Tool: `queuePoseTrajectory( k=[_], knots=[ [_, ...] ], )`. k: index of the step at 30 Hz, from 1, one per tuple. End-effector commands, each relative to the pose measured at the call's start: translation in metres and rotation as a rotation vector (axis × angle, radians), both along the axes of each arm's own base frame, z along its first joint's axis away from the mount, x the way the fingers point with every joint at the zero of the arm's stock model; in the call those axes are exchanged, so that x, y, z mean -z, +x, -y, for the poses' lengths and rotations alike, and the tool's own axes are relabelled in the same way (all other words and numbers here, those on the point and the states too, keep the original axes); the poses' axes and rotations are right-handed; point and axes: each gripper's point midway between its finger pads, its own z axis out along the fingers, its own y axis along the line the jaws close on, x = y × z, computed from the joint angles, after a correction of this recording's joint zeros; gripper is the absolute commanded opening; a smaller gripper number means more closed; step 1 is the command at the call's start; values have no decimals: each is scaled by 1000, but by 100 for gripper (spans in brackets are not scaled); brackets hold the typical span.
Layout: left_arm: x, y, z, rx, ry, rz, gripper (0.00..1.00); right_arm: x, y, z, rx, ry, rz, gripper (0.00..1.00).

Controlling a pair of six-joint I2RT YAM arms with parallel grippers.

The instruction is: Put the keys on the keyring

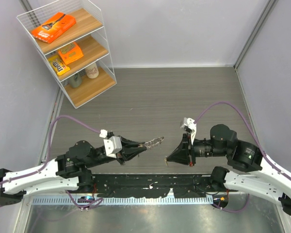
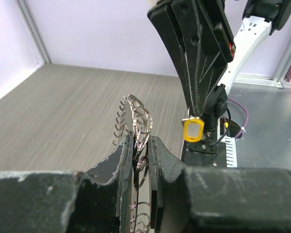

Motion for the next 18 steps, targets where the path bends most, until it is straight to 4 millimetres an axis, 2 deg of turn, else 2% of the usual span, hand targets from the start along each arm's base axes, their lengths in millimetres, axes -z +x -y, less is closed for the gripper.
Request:
queuePoseTrajectory(
  k=[1, 6, 10, 18],
  knots=[
    [-38, -9, 3, 58, -150, 153, 0, -52, -21, -12, -134, 117, 24, 6],
    [-43, -6, 3, 40, -169, 255, 0, -74, -30, -26, -164, 130, 3, 5],
    [-43, -2, 4, 17, -161, 344, 0, -91, -28, -35, -123, 146, -23, 6],
    [-45, 2, 1, -25, -179, 498, 0, -106, -8, -46, 25, 155, -85, 6]
  ],
)
